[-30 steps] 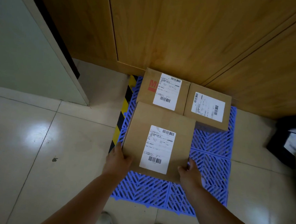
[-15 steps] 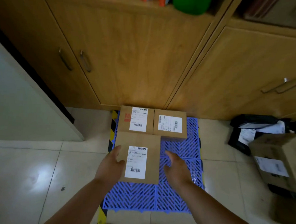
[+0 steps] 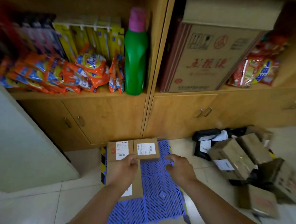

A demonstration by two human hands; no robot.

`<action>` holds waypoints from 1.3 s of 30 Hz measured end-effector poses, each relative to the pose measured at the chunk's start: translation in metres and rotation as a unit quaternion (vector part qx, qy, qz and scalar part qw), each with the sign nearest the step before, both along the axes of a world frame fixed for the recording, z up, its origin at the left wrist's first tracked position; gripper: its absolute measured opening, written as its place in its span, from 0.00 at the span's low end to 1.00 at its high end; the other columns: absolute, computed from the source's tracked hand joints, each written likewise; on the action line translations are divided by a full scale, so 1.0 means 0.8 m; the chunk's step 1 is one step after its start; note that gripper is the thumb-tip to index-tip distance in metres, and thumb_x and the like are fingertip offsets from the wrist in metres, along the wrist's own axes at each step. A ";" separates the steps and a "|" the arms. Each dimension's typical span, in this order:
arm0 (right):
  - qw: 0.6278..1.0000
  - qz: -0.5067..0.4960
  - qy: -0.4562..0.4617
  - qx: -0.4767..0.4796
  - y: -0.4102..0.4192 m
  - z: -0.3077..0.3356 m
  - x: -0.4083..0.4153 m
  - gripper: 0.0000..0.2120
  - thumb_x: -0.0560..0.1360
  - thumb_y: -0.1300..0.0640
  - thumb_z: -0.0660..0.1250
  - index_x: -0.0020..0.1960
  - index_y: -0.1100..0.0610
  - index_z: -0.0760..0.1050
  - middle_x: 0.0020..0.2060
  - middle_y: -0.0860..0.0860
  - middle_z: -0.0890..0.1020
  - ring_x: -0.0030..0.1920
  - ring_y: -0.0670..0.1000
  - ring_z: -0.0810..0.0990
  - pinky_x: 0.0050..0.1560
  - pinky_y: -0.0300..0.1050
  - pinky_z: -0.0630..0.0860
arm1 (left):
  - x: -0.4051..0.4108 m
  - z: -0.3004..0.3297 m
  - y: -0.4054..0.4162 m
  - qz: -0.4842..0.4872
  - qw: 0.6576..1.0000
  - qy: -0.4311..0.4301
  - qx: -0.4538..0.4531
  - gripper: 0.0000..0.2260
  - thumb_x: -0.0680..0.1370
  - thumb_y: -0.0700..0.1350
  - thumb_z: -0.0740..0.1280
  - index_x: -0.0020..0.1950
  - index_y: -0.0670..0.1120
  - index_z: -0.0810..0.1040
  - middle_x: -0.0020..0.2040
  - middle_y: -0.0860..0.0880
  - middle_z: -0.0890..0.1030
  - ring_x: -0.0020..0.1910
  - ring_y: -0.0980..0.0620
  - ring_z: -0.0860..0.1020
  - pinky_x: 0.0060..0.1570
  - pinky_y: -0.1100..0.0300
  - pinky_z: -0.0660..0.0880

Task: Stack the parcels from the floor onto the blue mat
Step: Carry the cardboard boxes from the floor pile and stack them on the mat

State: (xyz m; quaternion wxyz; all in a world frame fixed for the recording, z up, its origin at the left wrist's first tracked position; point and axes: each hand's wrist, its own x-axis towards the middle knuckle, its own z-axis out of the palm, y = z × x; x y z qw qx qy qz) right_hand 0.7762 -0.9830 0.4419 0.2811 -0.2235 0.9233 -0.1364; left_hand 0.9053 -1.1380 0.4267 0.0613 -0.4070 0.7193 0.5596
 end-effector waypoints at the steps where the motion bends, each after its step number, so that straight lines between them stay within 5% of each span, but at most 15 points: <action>1: 1.000 -0.014 0.000 -0.002 0.010 0.016 0.003 0.17 0.77 0.53 0.61 0.66 0.49 0.72 0.63 0.49 0.77 0.64 0.52 0.73 0.61 0.46 0.70 | 0.000 0.016 0.007 -0.015 1.000 0.007 0.001 0.14 0.79 0.44 0.57 0.62 0.54 0.75 0.51 0.50 0.82 0.38 0.51 0.77 0.37 0.56 0.74; 7: 0.991 -0.127 -0.020 -0.036 0.089 0.102 0.039 0.17 0.79 0.54 0.61 0.67 0.51 0.71 0.66 0.50 0.74 0.65 0.53 0.73 0.63 0.51 0.71 | 0.015 0.108 0.042 -0.111 0.992 0.036 -0.040 0.15 0.81 0.43 0.56 0.67 0.49 0.71 0.64 0.50 0.75 0.57 0.52 0.76 0.40 0.70 0.63; 17: 0.937 -0.338 0.023 -0.083 0.255 0.197 0.129 0.06 0.76 0.58 0.62 0.49 0.47 0.74 0.44 0.47 0.76 0.47 0.52 0.76 0.50 0.46 0.74 | 0.039 0.182 0.118 -0.224 0.973 0.057 -0.027 0.13 0.82 0.46 0.58 0.66 0.50 0.72 0.65 0.48 0.74 0.61 0.50 0.73 0.58 0.55 0.70; 19: 0.928 -0.361 0.037 -0.084 0.289 0.210 0.139 0.08 0.76 0.58 0.62 0.54 0.50 0.76 0.46 0.48 0.75 0.46 0.50 0.75 0.48 0.44 0.73 | 0.033 0.195 0.143 -0.246 0.967 0.061 -0.014 0.14 0.82 0.45 0.58 0.67 0.48 0.72 0.65 0.46 0.74 0.62 0.48 0.73 0.56 0.55 0.70; 24: 0.894 -0.434 0.056 -0.097 0.364 0.238 0.158 0.13 0.75 0.57 0.63 0.60 0.53 0.76 0.53 0.50 0.80 0.53 0.52 0.79 0.57 0.47 0.75 | 0.007 0.215 0.206 -0.313 0.947 0.067 0.001 0.15 0.82 0.46 0.58 0.69 0.49 0.70 0.51 0.45 0.78 0.37 0.46 0.74 0.38 0.54 0.70; 28: 0.880 -0.461 0.062 -0.095 0.423 0.248 0.159 0.11 0.77 0.56 0.63 0.58 0.55 0.77 0.54 0.53 0.80 0.55 0.54 0.78 0.55 0.46 0.75 | -0.015 0.226 0.272 -0.328 0.943 0.059 -0.013 0.13 0.81 0.44 0.59 0.65 0.47 0.73 0.58 0.43 0.77 0.55 0.40 0.76 0.53 0.48 0.73; 34: 0.851 -0.508 0.048 -0.122 0.534 0.250 0.142 0.13 0.76 0.58 0.63 0.59 0.54 0.78 0.56 0.53 0.80 0.54 0.52 0.78 0.55 0.46 0.75 | -0.051 0.227 0.405 -0.350 0.935 0.062 0.010 0.10 0.79 0.41 0.60 0.59 0.49 0.74 0.45 0.48 0.76 0.34 0.53 0.71 0.32 0.60 0.66; 39: 0.842 -0.517 0.049 -0.148 0.645 0.256 0.115 0.13 0.76 0.61 0.63 0.60 0.58 0.77 0.52 0.52 0.80 0.50 0.51 0.78 0.54 0.45 0.75 | -0.088 0.227 0.518 -0.348 0.934 0.074 0.028 0.10 0.78 0.40 0.60 0.56 0.52 0.74 0.51 0.47 0.77 0.37 0.54 0.72 0.36 0.59 0.69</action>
